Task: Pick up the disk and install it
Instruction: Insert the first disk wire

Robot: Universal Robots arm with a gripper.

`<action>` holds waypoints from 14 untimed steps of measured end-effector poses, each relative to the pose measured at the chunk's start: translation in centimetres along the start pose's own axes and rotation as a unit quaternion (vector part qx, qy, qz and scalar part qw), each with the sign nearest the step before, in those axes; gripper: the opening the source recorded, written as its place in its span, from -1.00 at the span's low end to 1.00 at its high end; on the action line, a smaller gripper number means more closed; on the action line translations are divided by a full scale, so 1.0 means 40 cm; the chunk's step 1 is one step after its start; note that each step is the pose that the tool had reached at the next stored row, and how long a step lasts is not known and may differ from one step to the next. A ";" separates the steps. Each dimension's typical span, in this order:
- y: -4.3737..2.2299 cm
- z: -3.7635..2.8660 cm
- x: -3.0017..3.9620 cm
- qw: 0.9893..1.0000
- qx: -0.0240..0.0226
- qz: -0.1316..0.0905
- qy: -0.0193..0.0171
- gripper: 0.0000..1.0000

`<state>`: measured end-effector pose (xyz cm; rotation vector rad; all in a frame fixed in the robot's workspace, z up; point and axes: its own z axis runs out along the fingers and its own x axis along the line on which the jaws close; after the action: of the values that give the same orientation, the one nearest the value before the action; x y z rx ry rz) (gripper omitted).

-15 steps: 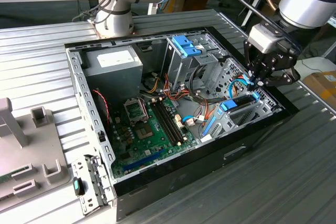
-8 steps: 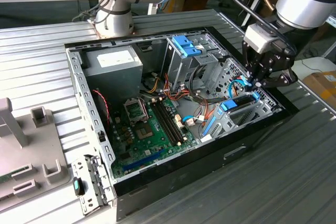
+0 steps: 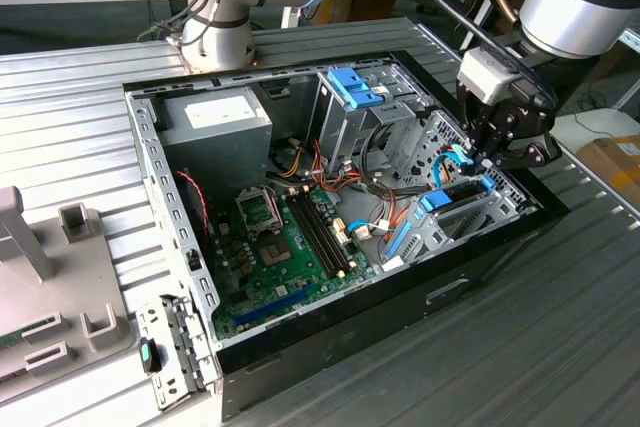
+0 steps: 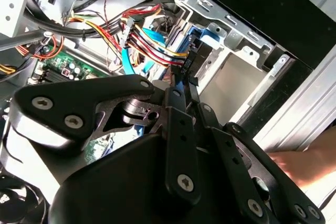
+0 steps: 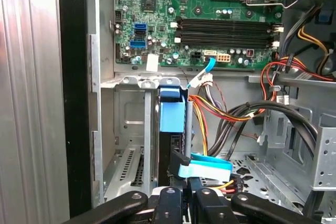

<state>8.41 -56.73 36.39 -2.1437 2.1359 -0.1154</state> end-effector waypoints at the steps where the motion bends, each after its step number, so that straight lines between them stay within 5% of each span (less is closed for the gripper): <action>1: 0.000 0.003 0.001 1.000 0.000 0.001 -0.002 -0.67; 4: 0.001 0.004 0.001 1.000 0.000 0.001 -0.003 -0.67; 7: 0.001 0.005 0.004 1.000 0.000 0.002 -0.015 -0.67; 8: 0.001 0.005 0.006 1.000 0.001 0.003 -0.016 -0.67; 14: 0.002 0.007 0.013 1.000 0.003 0.003 -0.016 -0.67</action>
<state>8.37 -57.24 36.09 -2.1215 2.1214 -0.0846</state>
